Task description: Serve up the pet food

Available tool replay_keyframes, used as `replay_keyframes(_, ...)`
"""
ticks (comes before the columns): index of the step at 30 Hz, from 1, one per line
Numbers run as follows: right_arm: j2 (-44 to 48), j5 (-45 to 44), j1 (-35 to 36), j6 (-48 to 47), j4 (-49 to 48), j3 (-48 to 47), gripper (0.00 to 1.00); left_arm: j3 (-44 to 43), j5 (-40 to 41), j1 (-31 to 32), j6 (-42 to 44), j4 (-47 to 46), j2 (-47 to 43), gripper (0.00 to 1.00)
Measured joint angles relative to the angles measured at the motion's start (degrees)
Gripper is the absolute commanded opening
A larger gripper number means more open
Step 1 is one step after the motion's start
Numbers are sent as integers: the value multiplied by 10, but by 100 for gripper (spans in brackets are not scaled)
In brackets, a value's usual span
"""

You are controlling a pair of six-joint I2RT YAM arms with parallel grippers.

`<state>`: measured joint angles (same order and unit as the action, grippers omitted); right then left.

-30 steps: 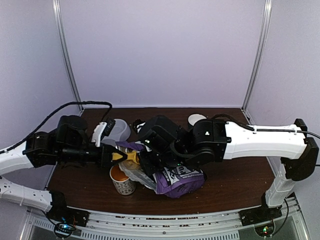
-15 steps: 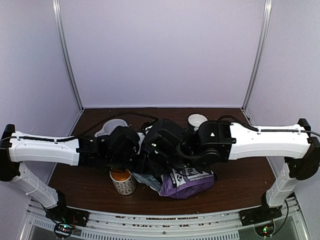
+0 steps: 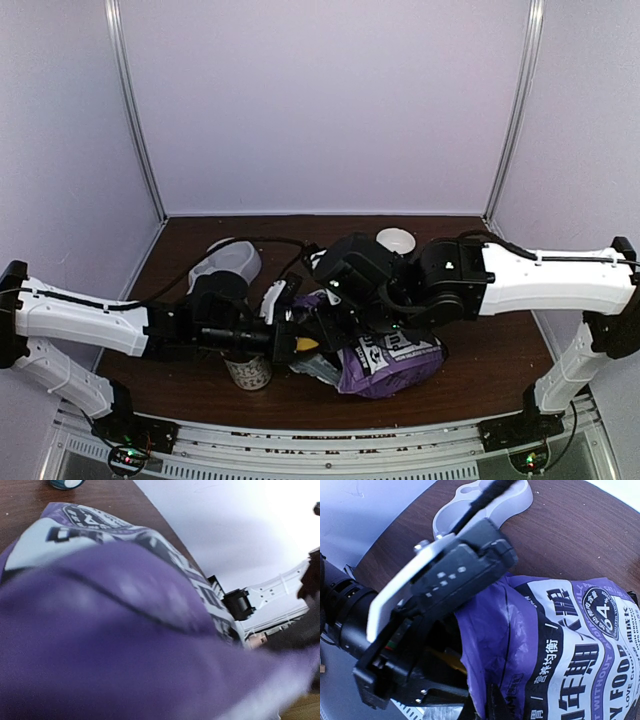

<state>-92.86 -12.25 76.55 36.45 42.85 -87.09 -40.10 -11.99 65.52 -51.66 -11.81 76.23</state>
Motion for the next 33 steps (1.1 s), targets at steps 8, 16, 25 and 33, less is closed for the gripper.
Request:
replay_keyframes(8, 44, -2, -25, 10, -27, 34, 0, 59, -7, 10, -54, -57, -97, 0)
replay_keyframes(16, 64, -6, -35, 14, -40, 51, 0, 134, 49, 10, -121, -45, -238, 0)
replay_keyframes(25, 89, -15, -45, 16, -40, 66, 0, 181, 96, 10, -169, 18, -391, 0)
replay_keyframes(33, 94, -17, -52, 17, -42, 69, 0, 117, 112, -4, -141, 160, -407, 0)
